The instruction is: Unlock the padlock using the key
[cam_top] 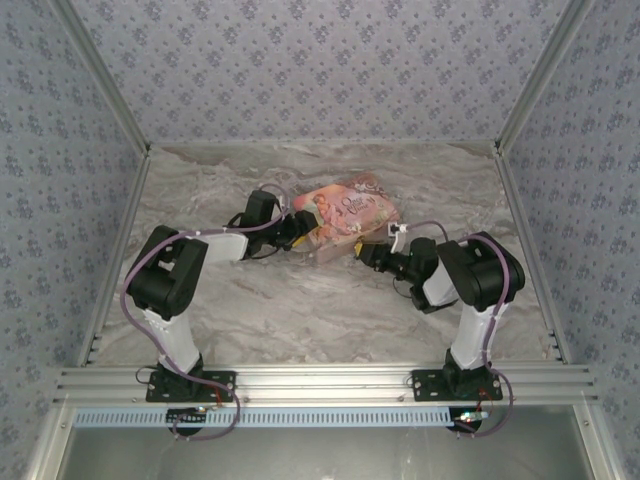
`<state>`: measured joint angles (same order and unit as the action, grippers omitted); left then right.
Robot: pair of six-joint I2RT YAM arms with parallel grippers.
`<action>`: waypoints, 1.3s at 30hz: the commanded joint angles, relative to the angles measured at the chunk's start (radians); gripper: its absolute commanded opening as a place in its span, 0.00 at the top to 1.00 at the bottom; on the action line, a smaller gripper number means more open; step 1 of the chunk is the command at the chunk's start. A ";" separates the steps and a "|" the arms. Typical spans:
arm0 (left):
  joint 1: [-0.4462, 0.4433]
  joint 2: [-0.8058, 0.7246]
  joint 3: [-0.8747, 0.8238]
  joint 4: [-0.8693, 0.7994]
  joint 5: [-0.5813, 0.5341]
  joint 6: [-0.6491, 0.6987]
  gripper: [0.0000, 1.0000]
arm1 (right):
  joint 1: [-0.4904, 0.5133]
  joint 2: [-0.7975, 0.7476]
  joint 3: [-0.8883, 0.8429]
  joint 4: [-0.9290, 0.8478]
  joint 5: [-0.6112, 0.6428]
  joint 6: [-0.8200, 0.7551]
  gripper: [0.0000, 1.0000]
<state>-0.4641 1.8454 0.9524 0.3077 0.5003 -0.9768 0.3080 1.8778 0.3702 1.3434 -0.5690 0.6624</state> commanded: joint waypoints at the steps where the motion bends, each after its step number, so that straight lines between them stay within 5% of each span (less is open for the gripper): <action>1: 0.002 0.015 -0.041 -0.146 -0.048 0.024 0.33 | 0.000 -0.022 -0.014 0.035 -0.025 -0.024 0.66; 15: 0.002 0.005 -0.043 -0.150 -0.048 0.020 0.33 | -0.002 -0.021 -0.005 -0.016 0.032 -0.006 1.00; 39: -0.052 -0.085 -0.162 -0.118 -0.051 -0.046 0.32 | -0.018 -0.093 -0.008 -0.017 0.347 0.302 1.00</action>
<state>-0.5102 1.7538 0.8417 0.3241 0.4637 -1.0306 0.3065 1.8156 0.3386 1.3090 -0.3389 0.8917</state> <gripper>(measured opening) 0.684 0.059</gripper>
